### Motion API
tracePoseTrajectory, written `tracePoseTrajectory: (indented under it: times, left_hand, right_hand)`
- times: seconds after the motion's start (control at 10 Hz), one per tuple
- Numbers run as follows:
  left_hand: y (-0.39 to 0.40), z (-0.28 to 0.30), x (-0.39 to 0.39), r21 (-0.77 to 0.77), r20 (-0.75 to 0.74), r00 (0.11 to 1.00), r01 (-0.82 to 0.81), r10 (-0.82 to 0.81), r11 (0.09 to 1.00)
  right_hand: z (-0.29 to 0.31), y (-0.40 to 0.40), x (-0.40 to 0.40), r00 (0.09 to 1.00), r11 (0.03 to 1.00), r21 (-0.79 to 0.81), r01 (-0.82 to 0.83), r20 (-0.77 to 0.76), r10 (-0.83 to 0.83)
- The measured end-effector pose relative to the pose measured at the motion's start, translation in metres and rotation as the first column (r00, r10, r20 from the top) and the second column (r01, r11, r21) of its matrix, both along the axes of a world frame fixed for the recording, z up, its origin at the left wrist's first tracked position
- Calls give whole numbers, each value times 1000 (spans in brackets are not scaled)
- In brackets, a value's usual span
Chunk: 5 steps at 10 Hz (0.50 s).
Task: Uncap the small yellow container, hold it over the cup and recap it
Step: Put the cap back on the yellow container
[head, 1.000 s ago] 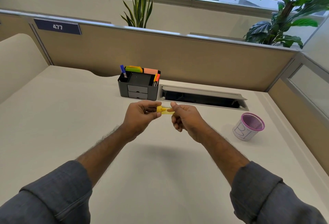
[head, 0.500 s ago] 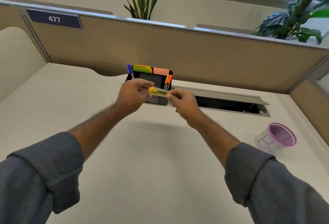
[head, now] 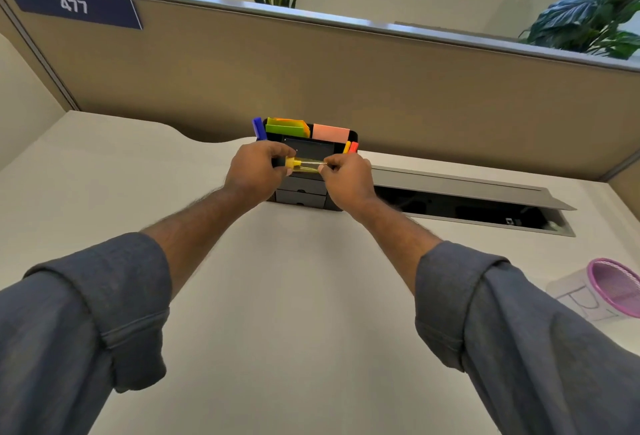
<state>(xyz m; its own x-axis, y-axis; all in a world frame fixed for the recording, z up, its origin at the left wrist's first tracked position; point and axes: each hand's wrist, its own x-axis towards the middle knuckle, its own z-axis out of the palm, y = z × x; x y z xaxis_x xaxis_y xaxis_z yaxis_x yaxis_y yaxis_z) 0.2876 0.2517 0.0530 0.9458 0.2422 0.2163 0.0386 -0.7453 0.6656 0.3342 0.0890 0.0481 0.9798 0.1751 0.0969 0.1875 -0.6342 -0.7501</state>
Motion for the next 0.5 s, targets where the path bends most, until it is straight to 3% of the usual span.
tracePoseTrajectory:
  times: [0.2, 0.4, 0.5]
  left_hand:
    - [3, -3, 4, 52, -77, 996, 55, -51, 997]
    - [-2, 5, -3, 169, -118, 988, 119, -100, 978]
    - [-6, 13, -5, 240, -86, 990, 125, -108, 963]
  right_hand:
    - [-10, -2, -4, 990, 976, -218, 10, 140, 21]
    - [-2, -9, -8, 987, 926, -373, -49, 127, 103]
    - [3, -14, -13, 978, 934, -357, -18, 186, 90]
